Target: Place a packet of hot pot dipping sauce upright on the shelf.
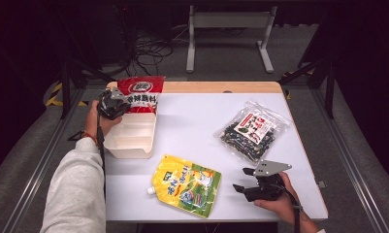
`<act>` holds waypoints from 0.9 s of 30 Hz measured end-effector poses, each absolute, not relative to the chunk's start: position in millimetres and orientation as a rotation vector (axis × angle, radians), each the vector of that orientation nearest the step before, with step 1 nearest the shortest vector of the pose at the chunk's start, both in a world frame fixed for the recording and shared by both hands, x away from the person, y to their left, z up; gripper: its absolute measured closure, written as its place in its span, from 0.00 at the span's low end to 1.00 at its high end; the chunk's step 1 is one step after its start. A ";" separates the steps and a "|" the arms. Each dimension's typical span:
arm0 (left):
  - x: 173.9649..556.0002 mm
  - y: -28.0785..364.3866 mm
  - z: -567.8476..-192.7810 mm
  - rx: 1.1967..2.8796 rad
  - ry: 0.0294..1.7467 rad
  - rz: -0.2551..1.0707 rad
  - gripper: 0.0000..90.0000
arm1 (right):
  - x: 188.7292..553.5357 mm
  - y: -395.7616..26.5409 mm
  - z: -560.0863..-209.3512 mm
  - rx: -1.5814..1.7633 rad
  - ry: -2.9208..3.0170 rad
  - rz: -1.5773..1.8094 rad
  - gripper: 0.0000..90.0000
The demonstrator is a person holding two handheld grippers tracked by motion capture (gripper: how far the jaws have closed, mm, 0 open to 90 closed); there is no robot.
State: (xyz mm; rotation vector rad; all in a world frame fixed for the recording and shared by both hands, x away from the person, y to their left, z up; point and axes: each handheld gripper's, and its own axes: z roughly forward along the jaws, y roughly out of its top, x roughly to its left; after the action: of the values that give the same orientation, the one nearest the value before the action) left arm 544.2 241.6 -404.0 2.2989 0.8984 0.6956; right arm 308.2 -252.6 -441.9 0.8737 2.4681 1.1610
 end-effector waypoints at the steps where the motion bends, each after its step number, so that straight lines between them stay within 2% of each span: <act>1: 545.6 243.0 -404.0 2.288 0.908 0.675 1.00 | 308.3 -252.7 -441.8 0.875 2.467 1.162 0.34; 5: 545.0 246.8 -403.3 2.247 0.921 0.658 0.98 | 308.0 -253.1 -441.4 0.877 2.465 1.164 0.34; 8: 541.7 252.2 -399.9 2.173 0.940 0.645 0.87 | 308.1 -253.8 -440.8 0.882 2.458 1.170 0.34; 12: 535.1 263.8 -392.5 2.086 0.935 0.634 0.84 | 308.2 -254.1 -440.5 0.882 2.456 1.171 0.34; 14: 530.1 269.1 -386.9 2.023 0.936 0.634 0.78 | 307.9 -254.3 -439.9 0.880 2.454 1.165 0.34; 20: 503.5 271.4 -365.9 1.926 0.866 0.647 0.71 | 308.9 -258.2 -435.7 0.887 2.423 1.167 0.34; 23: 487.2 267.4 -358.6 1.918 0.814 0.641 0.72 | 310.5 -261.0 -433.9 0.892 2.409 1.178 0.34; 27: 463.5 261.8 -351.1 1.905 0.771 0.641 0.67 | 313.4 -262.5 -433.4 0.903 2.392 1.184 0.34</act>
State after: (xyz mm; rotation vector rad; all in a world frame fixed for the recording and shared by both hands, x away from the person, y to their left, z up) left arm 463.5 261.8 -351.1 1.9055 0.7709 0.6414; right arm 313.4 -262.5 -433.4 0.9031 2.3922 1.1836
